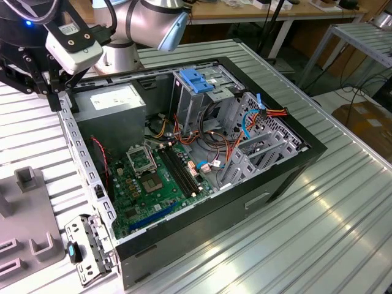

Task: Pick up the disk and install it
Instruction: 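Reach for the disk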

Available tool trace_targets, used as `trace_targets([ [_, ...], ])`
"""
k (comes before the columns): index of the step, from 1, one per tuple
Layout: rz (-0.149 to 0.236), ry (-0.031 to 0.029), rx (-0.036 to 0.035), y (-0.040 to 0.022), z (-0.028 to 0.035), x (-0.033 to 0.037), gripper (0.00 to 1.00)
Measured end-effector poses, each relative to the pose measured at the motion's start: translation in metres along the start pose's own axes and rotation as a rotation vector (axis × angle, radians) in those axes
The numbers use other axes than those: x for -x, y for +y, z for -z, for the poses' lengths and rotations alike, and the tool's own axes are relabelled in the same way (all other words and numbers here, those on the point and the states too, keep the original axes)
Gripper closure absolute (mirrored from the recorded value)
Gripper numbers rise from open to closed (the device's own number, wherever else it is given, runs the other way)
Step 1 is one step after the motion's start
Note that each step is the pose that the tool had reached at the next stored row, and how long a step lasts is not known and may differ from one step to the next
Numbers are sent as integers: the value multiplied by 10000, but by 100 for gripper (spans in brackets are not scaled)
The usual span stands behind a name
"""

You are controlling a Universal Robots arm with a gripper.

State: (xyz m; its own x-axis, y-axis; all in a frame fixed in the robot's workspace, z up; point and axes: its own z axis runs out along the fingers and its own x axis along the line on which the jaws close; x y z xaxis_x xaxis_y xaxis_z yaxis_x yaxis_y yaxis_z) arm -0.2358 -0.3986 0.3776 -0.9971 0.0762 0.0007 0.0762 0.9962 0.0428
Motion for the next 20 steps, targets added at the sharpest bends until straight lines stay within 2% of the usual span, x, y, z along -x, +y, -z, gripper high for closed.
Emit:
trace_targets([
  [9, 0, 1, 0, 0, 1, -4, 89],
  [16, 0, 0, 0, -9, 1, -114, 89],
  [18, 0, 0, 0, -17, 1, -224, 89],
  [20, 0, 1, 0, -29, 1, -378, 89],
])
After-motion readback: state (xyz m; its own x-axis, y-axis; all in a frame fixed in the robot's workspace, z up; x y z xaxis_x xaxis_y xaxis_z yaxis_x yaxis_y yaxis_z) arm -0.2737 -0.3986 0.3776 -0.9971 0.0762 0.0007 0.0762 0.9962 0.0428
